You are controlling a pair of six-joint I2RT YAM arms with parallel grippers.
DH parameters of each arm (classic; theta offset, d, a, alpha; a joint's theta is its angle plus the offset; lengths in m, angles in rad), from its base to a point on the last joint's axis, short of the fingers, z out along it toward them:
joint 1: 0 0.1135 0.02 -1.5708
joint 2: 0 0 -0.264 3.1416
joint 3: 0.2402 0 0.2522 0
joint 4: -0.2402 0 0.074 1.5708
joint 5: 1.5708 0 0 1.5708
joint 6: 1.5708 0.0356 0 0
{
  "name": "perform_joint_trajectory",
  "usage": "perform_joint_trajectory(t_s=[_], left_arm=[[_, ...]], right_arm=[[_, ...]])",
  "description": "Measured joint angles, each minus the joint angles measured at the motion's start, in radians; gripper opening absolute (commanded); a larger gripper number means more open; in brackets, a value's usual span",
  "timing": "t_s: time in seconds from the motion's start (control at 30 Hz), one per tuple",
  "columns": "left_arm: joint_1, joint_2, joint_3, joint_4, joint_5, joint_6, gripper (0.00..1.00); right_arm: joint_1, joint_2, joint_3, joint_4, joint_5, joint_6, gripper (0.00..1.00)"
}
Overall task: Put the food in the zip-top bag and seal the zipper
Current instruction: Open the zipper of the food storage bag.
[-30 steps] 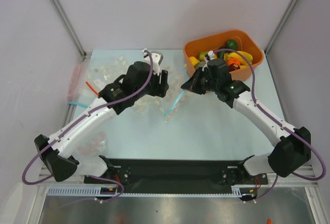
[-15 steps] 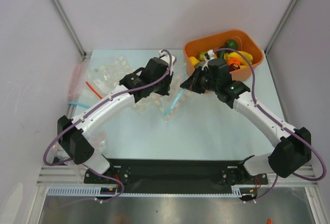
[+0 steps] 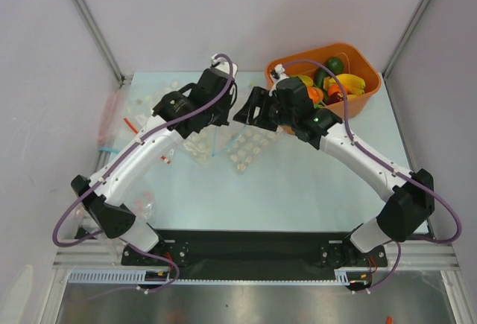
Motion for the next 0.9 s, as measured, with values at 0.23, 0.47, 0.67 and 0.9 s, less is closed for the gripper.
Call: perform_joint_trajectory(t_s=[0.23,0.47,0.67,0.9], left_arm=[[0.0,0.014,0.007,-0.089,-0.077,-0.023,0.0],[0.0,0.046,0.006,-0.103,-0.069,-0.046,0.0],[0.0,0.047,-0.035,-0.074,0.014,-0.087,0.0],[0.016,0.047,-0.096,-0.03,0.173,-0.148,0.0]], right_arm=[[0.042,0.027,0.044,-0.046,0.071,0.003,0.49],[0.046,0.034,0.038,-0.085,0.108,0.011,0.11],[0.04,0.034,-0.014,-0.051,0.08,0.011,0.0],[-0.014,0.039,-0.06,0.014,0.008,-0.018,0.27]])
